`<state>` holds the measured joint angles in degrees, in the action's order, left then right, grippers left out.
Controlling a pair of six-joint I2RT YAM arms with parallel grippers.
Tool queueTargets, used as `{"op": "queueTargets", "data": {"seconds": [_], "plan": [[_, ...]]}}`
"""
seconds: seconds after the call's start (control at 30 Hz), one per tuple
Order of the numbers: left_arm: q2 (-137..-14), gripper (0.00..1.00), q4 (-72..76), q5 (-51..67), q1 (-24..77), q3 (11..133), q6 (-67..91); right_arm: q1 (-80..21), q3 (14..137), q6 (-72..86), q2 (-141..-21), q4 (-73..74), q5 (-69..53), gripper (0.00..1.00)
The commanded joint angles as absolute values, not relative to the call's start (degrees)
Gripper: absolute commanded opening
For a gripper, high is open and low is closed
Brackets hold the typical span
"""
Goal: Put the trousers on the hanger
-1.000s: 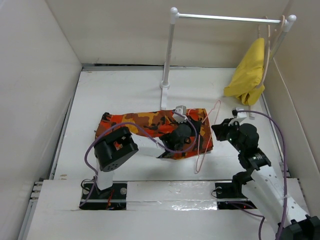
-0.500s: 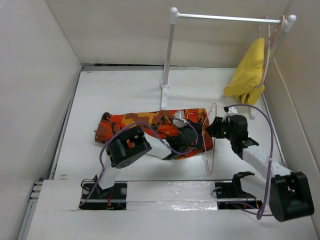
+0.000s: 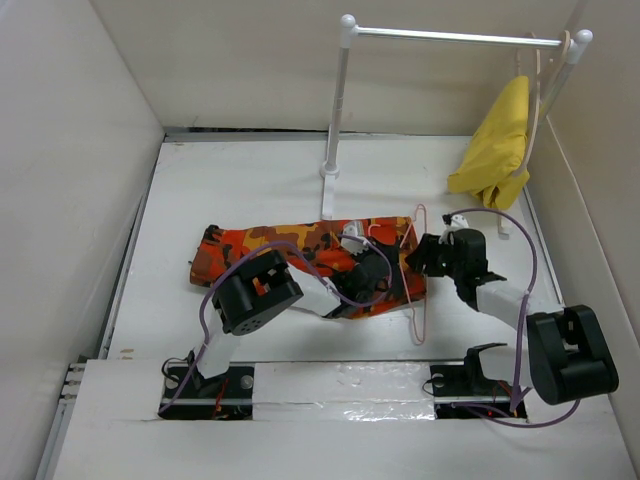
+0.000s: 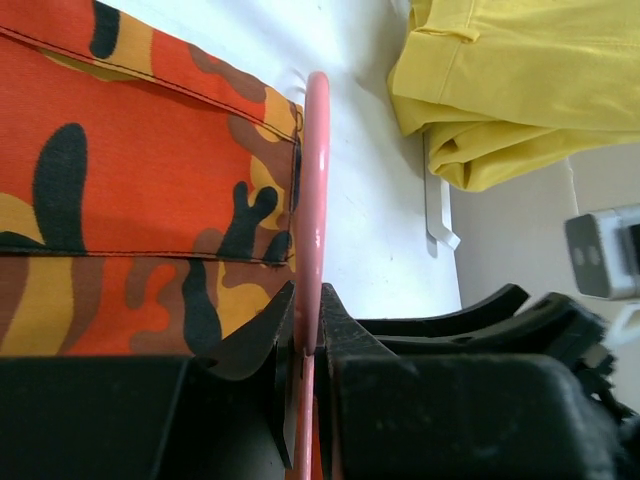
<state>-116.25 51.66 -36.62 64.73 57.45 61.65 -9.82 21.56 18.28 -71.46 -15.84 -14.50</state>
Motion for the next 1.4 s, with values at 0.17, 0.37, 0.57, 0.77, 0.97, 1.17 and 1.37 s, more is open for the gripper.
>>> {"op": "queueTargets", "data": {"seconds": [0.17, 0.37, 0.57, 0.77, 0.97, 1.17, 1.37], "plan": [[-113.82, 0.0, 57.39, -36.65, 63.46, 53.88, 60.38, -10.02, 20.92, 18.89, -66.01, -15.65, -11.17, 0.63], [-114.26, 0.0, 58.62, -36.04, 62.93, 53.35, 60.12, -11.78, 21.88, 19.25, -68.71, -14.41, -10.98, 0.61], [-114.52, 0.0, 59.68, -35.59, 62.93, 53.17, 59.94, -13.44, 21.71, 21.0, -69.87, -15.73, -11.78, 0.59], [-114.26, 0.0, 60.64, -35.24, 62.4, 52.38, 59.68, -15.47, 22.41, 21.53, -73.03, -17.14, -12.04, 0.53], [-112.77, 0.0, 62.4, -35.42, 61.18, 49.58, 58.62, -16.0, 21.89, 23.03, -70.6, -19.25, -11.78, 0.0], [-108.64, 0.0, 64.86, -37.53, 60.03, 42.9, 55.99, -10.74, 21.54, 21.89, -59.08, -12.93, -7.56, 0.0], [-103.29, 0.0, 68.73, -38.58, 58.18, 33.58, 52.74, -1.07, 18.64, 21.1, -47.82, -8.44, -9.14, 0.0]]}}
